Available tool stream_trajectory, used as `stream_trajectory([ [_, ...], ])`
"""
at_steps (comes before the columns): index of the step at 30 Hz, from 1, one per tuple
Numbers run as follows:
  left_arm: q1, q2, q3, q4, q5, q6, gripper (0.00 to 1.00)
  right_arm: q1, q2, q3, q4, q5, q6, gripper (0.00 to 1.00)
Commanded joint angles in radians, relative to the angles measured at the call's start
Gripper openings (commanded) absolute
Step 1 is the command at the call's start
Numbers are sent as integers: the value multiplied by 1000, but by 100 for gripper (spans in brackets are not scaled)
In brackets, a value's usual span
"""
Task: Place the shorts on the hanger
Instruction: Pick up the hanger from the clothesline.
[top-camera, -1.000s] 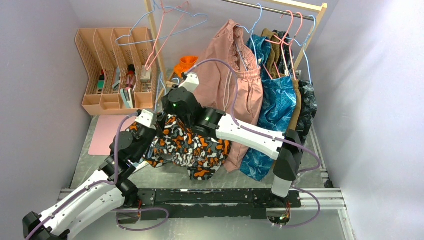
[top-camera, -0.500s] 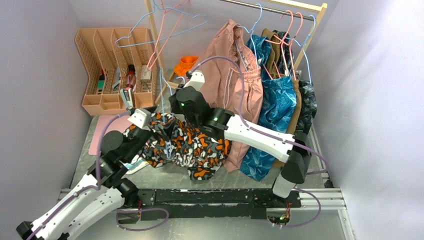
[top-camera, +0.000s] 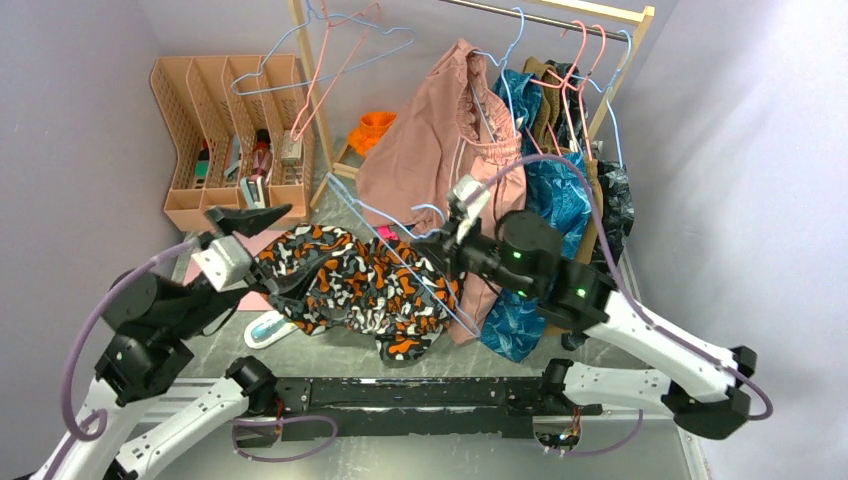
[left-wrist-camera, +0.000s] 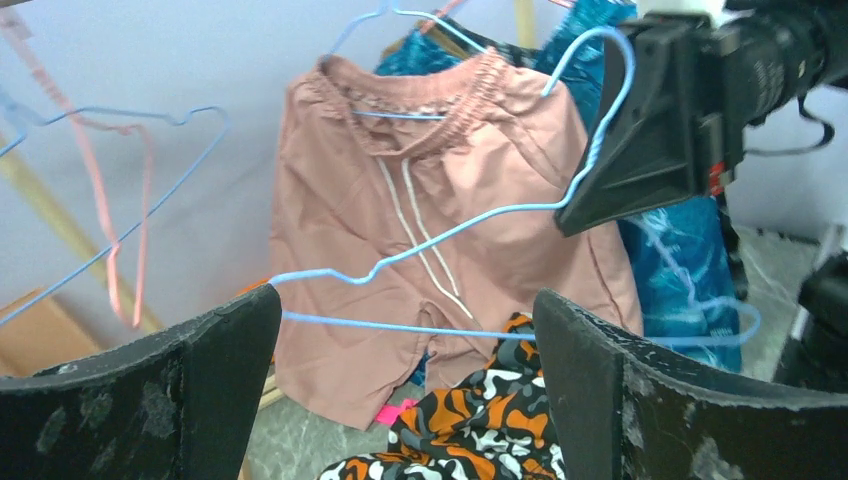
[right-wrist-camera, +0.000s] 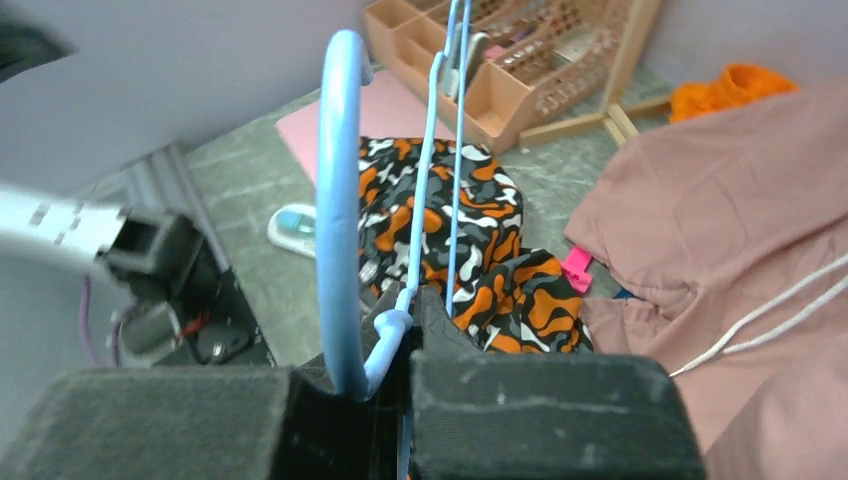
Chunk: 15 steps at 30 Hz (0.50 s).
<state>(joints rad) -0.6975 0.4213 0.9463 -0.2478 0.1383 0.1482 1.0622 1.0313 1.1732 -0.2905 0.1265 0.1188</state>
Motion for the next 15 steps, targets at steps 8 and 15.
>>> stream_trajectory([
  [8,-5,370,226,-210,667,137,99,1,-161,-44,-275,-439,-252,0],
  [15,-5,523,329,-325,790,171,95,2,-189,-64,-293,-435,-250,0],
])
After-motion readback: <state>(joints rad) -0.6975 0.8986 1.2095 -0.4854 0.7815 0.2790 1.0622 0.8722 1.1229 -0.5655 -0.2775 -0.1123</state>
